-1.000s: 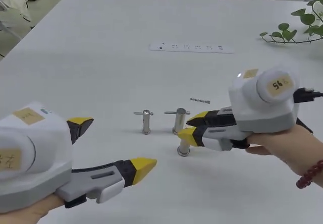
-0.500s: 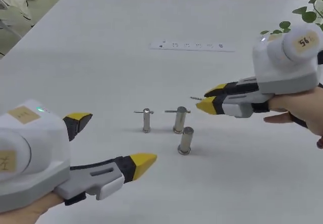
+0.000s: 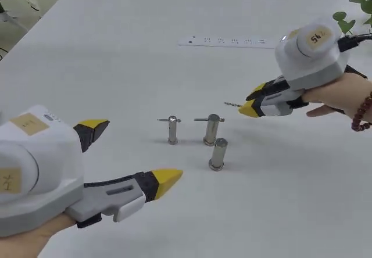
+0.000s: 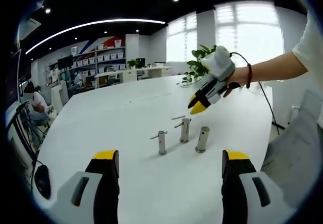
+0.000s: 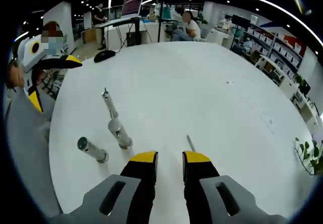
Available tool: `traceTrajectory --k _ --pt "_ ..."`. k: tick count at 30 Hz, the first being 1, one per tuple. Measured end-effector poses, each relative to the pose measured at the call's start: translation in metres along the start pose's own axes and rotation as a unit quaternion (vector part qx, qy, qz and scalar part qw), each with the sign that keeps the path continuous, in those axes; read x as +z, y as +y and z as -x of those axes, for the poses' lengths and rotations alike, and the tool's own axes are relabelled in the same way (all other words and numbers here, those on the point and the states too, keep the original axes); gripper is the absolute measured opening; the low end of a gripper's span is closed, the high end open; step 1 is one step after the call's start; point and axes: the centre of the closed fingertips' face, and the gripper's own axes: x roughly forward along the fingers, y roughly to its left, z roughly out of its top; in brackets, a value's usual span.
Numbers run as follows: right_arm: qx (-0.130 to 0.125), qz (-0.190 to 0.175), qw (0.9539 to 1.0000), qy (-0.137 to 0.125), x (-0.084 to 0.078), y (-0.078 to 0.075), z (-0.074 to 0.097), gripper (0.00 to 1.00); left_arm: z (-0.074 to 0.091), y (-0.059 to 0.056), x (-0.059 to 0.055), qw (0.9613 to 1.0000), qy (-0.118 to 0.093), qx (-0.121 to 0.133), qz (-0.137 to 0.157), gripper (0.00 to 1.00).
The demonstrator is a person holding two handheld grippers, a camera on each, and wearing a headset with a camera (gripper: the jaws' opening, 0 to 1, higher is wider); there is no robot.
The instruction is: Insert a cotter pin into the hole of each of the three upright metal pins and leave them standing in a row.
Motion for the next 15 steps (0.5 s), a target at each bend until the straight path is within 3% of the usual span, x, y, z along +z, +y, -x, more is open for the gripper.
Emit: traceTrajectory --k 7,15 --pt "0.007 0.018 0.9995 0.026 -0.005 -0.013 -0.014 0.21 -0.005 0.002 0.0 1.0 0.002 -0.002 -0.001 0.83" --pt "0.015 0.041 0.9965 0.072 -0.019 -0.028 -0.034 0.19 -0.007 0.005 -0.003 1.0 0.006 0.002 0.004 0.83"
